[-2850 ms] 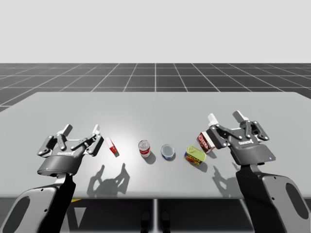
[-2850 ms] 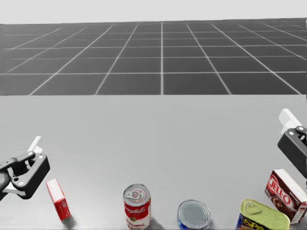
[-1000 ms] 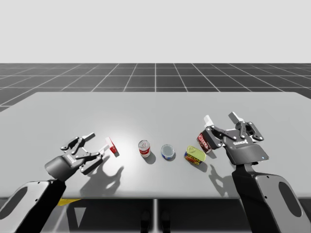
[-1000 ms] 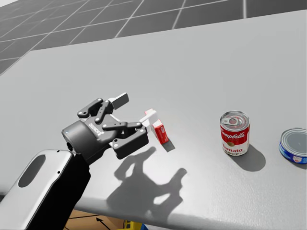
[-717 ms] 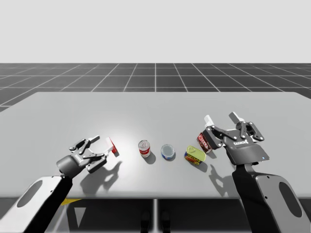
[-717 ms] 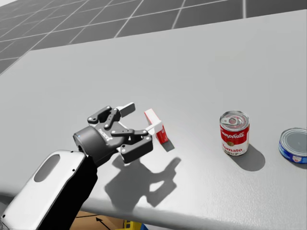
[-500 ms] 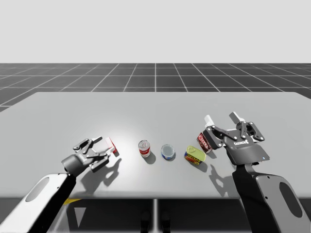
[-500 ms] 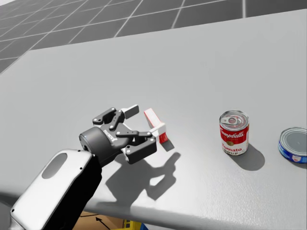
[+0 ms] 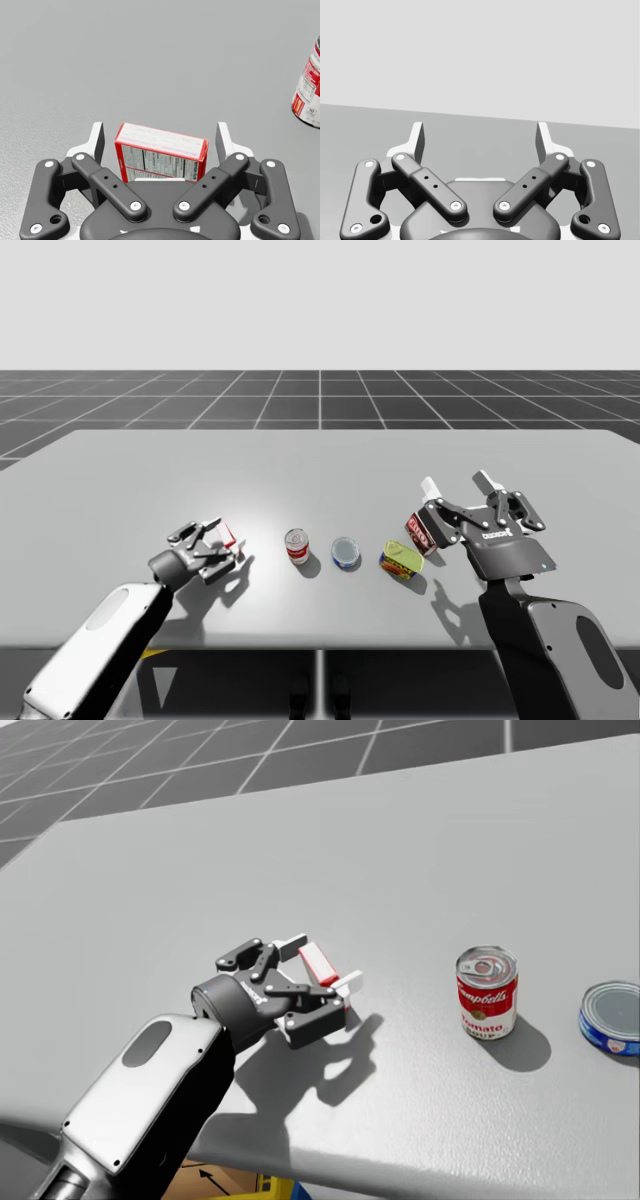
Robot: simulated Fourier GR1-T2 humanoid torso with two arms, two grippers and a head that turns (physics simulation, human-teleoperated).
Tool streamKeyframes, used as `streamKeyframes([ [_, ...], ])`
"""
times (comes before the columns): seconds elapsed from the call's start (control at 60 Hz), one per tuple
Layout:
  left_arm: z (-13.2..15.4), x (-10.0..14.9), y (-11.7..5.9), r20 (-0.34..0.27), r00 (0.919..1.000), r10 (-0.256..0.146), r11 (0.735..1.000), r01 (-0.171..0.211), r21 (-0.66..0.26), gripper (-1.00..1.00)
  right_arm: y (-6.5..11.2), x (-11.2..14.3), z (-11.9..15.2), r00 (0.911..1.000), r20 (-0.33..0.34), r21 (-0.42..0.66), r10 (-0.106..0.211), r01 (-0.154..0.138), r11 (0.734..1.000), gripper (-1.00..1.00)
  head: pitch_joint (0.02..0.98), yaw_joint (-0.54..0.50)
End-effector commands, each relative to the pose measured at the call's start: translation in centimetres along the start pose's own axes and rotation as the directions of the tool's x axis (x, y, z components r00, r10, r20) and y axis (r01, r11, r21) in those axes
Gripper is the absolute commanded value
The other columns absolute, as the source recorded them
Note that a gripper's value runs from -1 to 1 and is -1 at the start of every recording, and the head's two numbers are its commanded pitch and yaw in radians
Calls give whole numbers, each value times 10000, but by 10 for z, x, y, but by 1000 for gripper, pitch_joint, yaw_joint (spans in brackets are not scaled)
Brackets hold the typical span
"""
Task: Pick up the gelatin box and lift it.
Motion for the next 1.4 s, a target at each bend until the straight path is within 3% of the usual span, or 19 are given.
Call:
streamKeyframes([
  [0.017, -7, -7, 2, -205, 9998, 77, 10000, -78, -44, -1000, 0, 0, 0, 10000, 2, 2, -2, 2, 10000, -1000, 812, 378],
  [0.183, -8, -13, 2, -485, 9988, 99, 9999, -105, -117, -1000, 0, 0, 0, 10000, 0, -7, 5, -5, 10000, -1000, 809, 373],
  [0.233, -8, -15, 1, -510, 9986, -106, 9999, 99, -133, -942, 0, 0, 0, 10000, 2, -9, 20, -20, 10000, -1000, 806, 372],
  [0.267, -7, -16, 0, -506, 9981, -352, 9993, 347, -113, -323, 0, 0, 0, 10000, -3, -11, 17, -17, 10000, -1000, 801, 373],
  [0.283, -7, -16, 0, -558, 9978, -353, 9993, 345, -151, 890, 0, 0, 1, 10000, -4, -13, 26, -26, 10000, -1000, 796, 374],
  [0.317, -7, -17, -1, -576, 9977, -349, 9993, 339, -180, 998, 0, 0, 1, 10000, -2, -19, 20, -20, 10000, -1000, 787, 375],
  [0.75, -6, -20, -5, -600, 9964, -601, 9978, 582, -330, 1000, -3, 1, 0, 10000, -1, -70, -11, 11, 10000, -1000, 463, 398],
  [0.967, 3, 6, -11, 179, 9983, -547, 9985, 547, 10, 1000, -4, 1, 0, 10000, -28, -110, -64, 64, 9999, -1000, 434, 409],
  [1.05, 8, 22, -13, 444, 9961, -756, 9971, 754, 69, 1000, -5, 1, 0, 10000, -24, -116, -89, 89, 9999, -1000, 432, 415],
  [1.1, 12, 37, -15, 601, 9927, -1048, 9945, 1043, 114, 1000, -5, 1, 0, 9999, -50, -94, -164, 164, 9998, -1000, 431, 420],
  [1.133, 14, 44, -16, 683, 9908, -1169, 9931, 1165, 107, 1000, -5, 1, 0, 10000, -37, -80, 38, -38, 10000, -1000, 429, 421],
  [1.167, 17, 59, -18, 834, 9863, -1426, 9898, 1417, 162, 1000, -5, 0, 0, 9998, -47, -32, -212, 212, 9998, -1000, 426, 424],
  [1.25, 23, 82, -20, 1113, 9772, -1810, 9835, 1793, 250, 1000, -6, -1, -1, 9994, -138, 62, -318, 319, 9995, -1000, 420, 429],
  [1.3, 27, 102, -22, 1306, 9680, -2141, 9768, 2112, 358, 1000, -7, -2, -1, 9981, -135, 84, -601, 602, 9981, -1000, 417, 432],
  [1.367, 33, 126, -24, 1617, 9560, -2448, 9695, 2392, 533, 1000, -7, -3, -1, 9985, 41, 72, -538, 538, 9985, -1000, 412, 434],
  [1.4, 36, 138, -25, 1750, 9483, -2648, 9642, 2572, 650, 1000, -7, -5, -1, 9994, 199, 60, -299, 298, 9995, -1000, 411, 434],
])
